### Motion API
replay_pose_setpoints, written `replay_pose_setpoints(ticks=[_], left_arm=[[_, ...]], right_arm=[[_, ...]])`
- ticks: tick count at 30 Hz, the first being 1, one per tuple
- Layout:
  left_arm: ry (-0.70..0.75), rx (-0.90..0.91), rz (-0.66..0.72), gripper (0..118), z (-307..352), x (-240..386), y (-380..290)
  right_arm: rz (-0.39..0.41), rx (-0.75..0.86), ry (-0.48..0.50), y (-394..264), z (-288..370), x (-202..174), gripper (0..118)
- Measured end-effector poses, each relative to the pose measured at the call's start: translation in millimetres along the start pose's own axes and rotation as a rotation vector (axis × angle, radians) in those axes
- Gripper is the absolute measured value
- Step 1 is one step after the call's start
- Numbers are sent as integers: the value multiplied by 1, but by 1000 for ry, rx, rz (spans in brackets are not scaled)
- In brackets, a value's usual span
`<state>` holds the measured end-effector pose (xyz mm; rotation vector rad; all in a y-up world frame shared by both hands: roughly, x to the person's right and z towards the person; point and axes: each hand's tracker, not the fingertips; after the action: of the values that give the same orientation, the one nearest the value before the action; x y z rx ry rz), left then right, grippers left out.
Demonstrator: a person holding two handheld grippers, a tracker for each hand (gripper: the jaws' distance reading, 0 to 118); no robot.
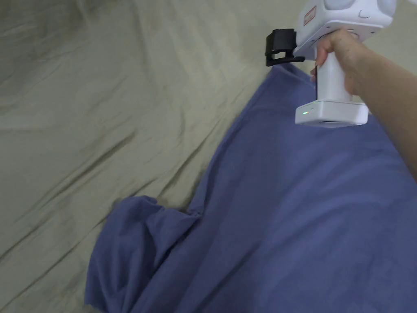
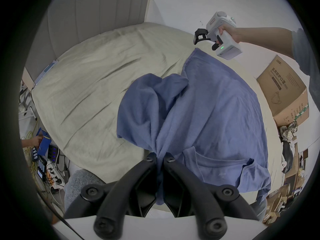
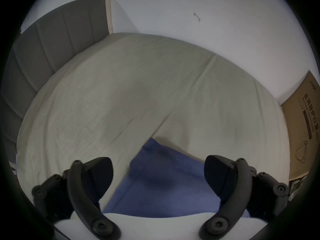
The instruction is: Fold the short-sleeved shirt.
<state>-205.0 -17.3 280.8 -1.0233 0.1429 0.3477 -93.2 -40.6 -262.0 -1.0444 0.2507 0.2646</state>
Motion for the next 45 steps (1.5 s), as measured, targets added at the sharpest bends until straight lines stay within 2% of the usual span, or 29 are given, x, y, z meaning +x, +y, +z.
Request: replay_pose_setpoints(ticks=[4, 6, 7, 8, 9, 11, 15, 21, 25, 32, 38, 41, 45], left_arm=[[5, -39, 0, 2, -9, 0, -2], [-2, -40, 16, 2, -9, -1, -4], [-3, -45, 20, 2, -9, -1, -4], [-7, -45, 22, 2, -9, -2, -4], [-8, -44, 20, 2, -9, -2, -5], [-15, -34, 12, 2, -7, -3, -5], [-31, -15, 25, 2, -1, -6, -5], [-92, 38, 41, 2, 14, -17, -9], [-146, 71, 66, 2, 30, -26, -3], [-225, 224, -46, 2, 78, -16, 22], [-277, 394, -109, 2, 136, -5, 63], [-321, 504, -121, 2, 178, 2, 92], [-307, 646, -206, 2, 225, 17, 129]], right_arm=[[-13, -24, -2, -2, -25, -3, 85], [-31, -10, -5, -7, -27, -1, 53], [-80, 12, 34, -9, -25, 2, 42], [-119, 18, 61, -10, -22, 3, 20], [-116, 24, 42, -11, -19, 4, 3], [-116, 44, 14, -10, -6, 10, 3], [-130, 104, 49, -9, 47, 24, 3], [-114, 250, 86, -32, 192, 65, 3], [-140, 330, 76, -76, 311, 104, 3], [-290, 493, 44, -187, 497, 165, 3], [-337, 631, -56, -277, 615, 192, 3], [-376, 701, -79, -317, 661, 202, 3], [-410, 759, -104, -353, 702, 211, 3]])
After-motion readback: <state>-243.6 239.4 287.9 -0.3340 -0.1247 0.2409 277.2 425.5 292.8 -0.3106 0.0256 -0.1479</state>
